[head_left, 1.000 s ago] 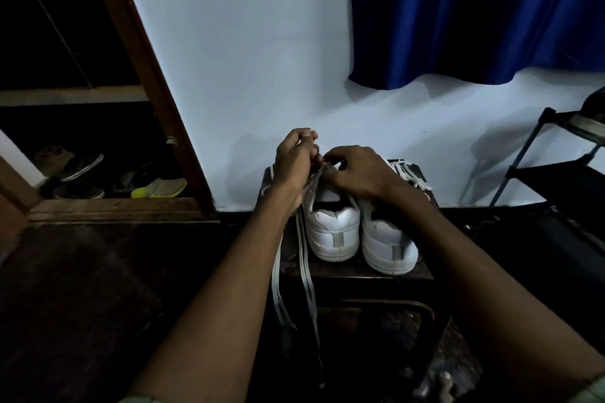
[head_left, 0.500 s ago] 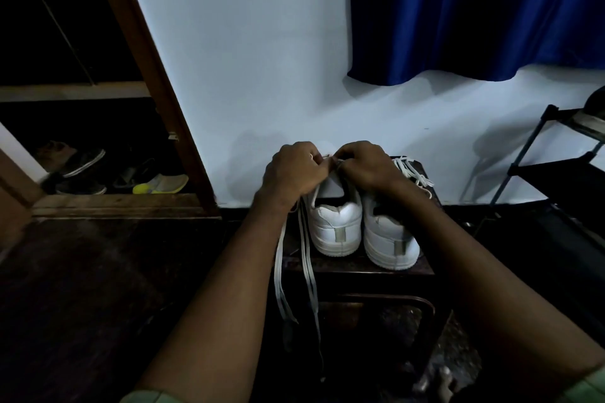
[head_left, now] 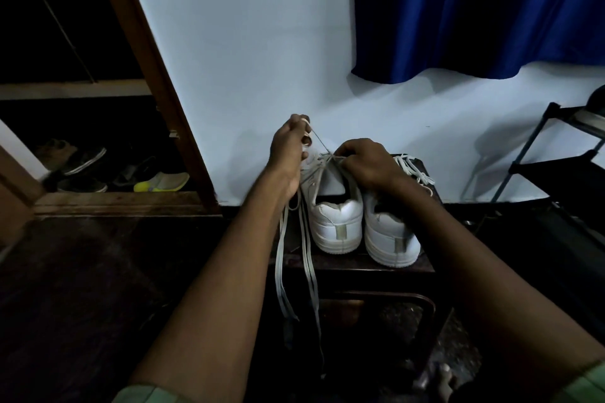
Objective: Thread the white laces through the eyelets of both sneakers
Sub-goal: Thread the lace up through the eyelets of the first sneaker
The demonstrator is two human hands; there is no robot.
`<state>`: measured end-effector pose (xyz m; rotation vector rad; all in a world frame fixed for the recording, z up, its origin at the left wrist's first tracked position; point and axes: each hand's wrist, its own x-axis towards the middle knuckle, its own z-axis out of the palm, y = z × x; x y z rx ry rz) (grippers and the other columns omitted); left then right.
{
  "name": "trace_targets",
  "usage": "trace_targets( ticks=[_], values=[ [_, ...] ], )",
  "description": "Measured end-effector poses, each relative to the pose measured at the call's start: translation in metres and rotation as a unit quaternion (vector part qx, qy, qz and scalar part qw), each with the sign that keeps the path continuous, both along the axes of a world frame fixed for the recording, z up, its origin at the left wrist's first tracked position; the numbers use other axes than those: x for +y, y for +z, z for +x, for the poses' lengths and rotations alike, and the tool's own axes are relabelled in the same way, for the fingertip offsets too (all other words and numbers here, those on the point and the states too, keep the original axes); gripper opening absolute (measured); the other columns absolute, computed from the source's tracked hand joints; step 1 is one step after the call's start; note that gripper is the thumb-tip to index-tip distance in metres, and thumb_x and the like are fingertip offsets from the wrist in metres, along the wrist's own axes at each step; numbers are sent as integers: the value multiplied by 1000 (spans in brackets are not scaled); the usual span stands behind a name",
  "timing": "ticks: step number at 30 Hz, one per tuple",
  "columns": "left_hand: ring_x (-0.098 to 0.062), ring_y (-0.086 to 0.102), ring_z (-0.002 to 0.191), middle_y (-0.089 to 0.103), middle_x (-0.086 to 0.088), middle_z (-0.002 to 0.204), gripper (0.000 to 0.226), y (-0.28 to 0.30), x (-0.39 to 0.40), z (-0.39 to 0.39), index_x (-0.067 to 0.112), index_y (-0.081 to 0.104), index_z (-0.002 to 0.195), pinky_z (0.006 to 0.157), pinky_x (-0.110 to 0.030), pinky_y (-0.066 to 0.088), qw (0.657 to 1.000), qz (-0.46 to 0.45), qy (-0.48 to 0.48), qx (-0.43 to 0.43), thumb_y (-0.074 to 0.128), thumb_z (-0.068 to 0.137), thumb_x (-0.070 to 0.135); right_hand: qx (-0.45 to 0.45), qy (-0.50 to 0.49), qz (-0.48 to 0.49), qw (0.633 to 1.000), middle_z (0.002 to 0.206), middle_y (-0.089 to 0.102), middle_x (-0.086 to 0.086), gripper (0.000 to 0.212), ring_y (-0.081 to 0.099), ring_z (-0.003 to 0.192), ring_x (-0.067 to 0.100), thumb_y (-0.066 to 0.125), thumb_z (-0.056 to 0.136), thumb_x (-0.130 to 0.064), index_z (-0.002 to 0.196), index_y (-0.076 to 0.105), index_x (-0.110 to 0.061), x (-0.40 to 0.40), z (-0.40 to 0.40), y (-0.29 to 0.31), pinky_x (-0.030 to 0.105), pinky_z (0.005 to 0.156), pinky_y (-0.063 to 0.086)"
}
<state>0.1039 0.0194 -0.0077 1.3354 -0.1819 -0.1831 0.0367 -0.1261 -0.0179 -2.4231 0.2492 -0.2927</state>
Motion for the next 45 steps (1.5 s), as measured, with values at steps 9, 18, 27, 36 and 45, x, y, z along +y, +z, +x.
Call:
trace_targets(
  ticks=[9,18,27,36,45],
  values=[
    [-27,63,91,71,-1,93,27,-7,12,8,19,64,102,75,-32,44,925,303,115,-200,51,103,43,4,-13,-13,1000,116,74,2,27,64,112,24,58,89,-16,109,76,-22,3,2,-2,37,96,49],
    [-23,65,73,68,-3,73,43,-20,15,16,18,70,74,68,-30,48,899,376,1,-222,60,92,55,-19,13,-11,1000,111,73,3,32,63,105,22,56,92,-13,115,74,-26,5,-1,-3,28,78,38],
    [-18,65,69,62,0,72,28,-8,21,19,16,56,90,67,-26,48,989,103,98,40,45,107,35,-21,27,-83,996,96,62,10,26,62,96,32,59,92,-15,113,72,-24,12,-1,-7,31,72,34],
    [-23,44,135,41,1,144,93,-11,20,5,33,38,149,109,-41,42,921,331,-80,-188,82,67,34,-15,42,-201,979,101,56,19,28,59,91,42,62,90,-14,118,59,-10,20,-2,-9,37,71,38],
    [-7,62,108,64,5,127,54,-31,13,-6,25,63,127,106,-21,43,878,402,-77,-249,67,77,7,-10,63,-159,985,92,47,13,19,47,80,26,68,83,-12,101,72,-15,15,-1,-5,29,68,31]
  ],
)
